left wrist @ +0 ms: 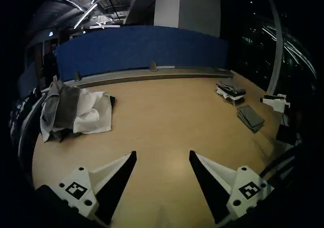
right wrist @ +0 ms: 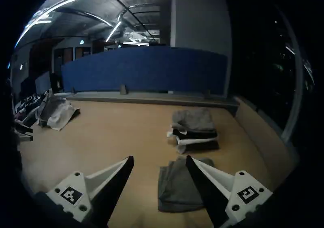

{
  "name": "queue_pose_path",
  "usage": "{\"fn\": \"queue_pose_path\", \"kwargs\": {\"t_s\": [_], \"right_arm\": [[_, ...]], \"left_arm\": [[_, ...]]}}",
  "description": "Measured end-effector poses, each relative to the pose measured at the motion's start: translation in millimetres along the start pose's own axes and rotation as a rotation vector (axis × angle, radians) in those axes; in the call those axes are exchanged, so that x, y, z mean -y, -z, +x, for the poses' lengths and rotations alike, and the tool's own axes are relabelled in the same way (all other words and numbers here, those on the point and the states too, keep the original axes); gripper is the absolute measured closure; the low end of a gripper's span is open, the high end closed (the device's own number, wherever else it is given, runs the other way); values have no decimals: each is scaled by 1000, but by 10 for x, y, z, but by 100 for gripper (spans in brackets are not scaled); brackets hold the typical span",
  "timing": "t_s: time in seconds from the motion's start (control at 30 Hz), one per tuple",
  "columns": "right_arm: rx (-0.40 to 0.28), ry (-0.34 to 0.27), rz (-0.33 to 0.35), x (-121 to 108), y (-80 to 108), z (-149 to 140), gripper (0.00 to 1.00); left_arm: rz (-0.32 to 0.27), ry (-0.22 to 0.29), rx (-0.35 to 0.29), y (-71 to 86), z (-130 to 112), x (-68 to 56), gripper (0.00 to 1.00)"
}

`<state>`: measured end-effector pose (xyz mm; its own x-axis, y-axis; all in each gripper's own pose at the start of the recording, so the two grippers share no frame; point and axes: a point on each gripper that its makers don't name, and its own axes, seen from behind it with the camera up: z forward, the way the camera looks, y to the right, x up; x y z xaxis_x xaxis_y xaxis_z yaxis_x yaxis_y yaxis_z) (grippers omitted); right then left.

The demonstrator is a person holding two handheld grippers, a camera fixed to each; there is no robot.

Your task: Fold towel

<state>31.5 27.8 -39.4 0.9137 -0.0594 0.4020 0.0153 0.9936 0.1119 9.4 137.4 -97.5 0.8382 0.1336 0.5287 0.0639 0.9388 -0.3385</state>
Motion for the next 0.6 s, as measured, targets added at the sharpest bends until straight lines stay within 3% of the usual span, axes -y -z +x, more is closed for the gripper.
{"fn": "queue_pose_path", "kwargs": {"t_s": [0.37,0.6], "right_arm": [[-185,-40,-7,289,156,552,0],[-236,-38,-20,438,218,708,0]], "left_arm": [[28,15,-122,11,299,187,4],[60,27,-198,34,464,318,4]]}}
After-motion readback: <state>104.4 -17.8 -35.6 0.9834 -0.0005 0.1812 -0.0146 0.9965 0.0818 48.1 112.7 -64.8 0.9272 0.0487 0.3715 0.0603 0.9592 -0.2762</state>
